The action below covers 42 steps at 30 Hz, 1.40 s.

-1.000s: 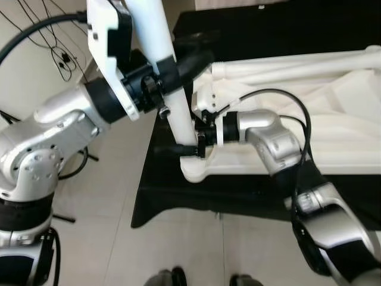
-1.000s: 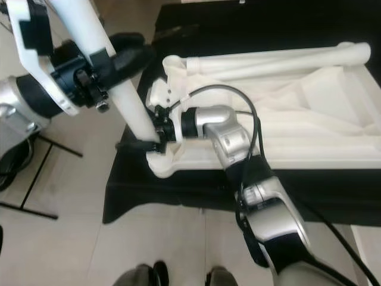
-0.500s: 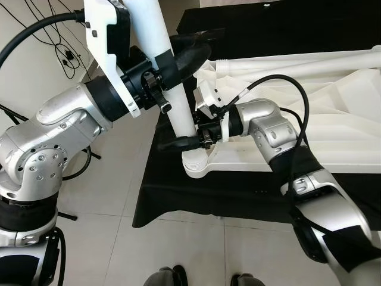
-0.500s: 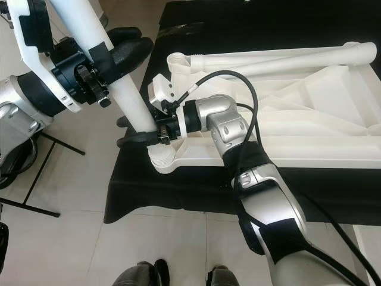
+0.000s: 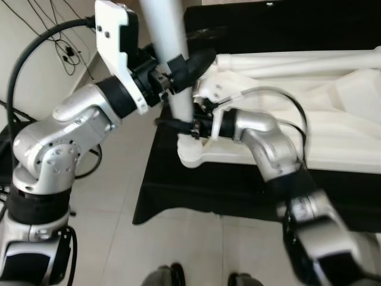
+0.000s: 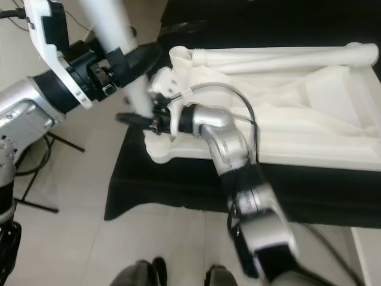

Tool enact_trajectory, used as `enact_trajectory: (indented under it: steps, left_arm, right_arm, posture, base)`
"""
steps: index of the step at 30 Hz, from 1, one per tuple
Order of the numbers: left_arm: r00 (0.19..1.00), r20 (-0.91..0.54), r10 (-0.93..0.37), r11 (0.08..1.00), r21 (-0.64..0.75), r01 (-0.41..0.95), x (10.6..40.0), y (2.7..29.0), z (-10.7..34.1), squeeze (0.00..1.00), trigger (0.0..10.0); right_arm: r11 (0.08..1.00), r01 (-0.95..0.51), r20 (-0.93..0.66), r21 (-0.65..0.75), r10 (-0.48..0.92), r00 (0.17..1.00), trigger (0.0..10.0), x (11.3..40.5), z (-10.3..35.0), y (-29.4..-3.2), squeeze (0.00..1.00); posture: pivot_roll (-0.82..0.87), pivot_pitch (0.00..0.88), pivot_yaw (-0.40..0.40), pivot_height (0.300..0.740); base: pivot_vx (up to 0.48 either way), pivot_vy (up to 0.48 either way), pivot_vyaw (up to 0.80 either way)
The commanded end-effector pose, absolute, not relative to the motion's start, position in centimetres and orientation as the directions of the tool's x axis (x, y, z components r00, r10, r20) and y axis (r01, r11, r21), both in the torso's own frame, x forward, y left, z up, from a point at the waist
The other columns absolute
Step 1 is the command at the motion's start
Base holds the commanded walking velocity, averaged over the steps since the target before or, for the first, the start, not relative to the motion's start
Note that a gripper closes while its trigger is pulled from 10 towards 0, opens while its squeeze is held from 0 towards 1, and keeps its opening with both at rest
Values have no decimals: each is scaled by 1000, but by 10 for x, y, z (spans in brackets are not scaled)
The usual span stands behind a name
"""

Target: Building children table

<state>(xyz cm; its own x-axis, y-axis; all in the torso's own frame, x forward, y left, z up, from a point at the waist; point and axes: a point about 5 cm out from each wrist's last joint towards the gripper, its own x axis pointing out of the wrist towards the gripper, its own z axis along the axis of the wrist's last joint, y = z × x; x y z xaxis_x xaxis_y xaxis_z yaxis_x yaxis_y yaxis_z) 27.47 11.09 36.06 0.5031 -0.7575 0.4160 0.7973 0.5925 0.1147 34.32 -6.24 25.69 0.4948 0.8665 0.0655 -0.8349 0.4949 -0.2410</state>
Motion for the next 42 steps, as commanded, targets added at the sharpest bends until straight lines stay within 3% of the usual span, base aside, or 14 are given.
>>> enact_trajectory:
  steps: [1,2,3,5,10,35,42]
  left_arm:
    - [506,412,-758,591,107,799,273,114,359,0,10000]
    - [513,410,-754,596,100,797,274,117,358,0,10000]
    - [513,410,-754,596,100,797,274,117,358,0,10000]
    - [518,406,-753,599,95,795,274,121,356,0,10000]
    - [520,396,-757,599,102,794,275,121,350,0,10000]
    - [480,300,-824,537,144,831,281,114,356,0,10000]
    - [480,289,-828,546,225,807,291,108,363,0,10000]
  right_arm:
    - [739,-641,-54,-206,646,762,0,337,216,-78,0]
    - [836,-505,-46,-213,508,860,0,327,207,-87,0]
    - [836,-505,-46,-213,508,860,0,327,207,-87,0]
    - [900,-376,-31,-221,379,925,0,318,202,-94,0]
    - [895,-395,15,-207,406,914,0,320,211,-74,0]
    - [915,-385,38,-117,392,919,0,303,225,-55,0]
    - [913,-397,48,-100,402,914,0,299,227,-50,0]
  posture:
    - [63,270,53,740]
    - [68,276,64,740]
    - [68,276,64,740]
    - [57,277,68,740]
    - [55,250,69,740]
    - [57,243,84,740]
    - [57,241,93,740]
  base:
    - [0,0,0]
    - [0,0,0]
    - [0,0,0]
    - [0,0,0]
    - [0,0,0]
    - [0,0,0]
    - [0,0,0]
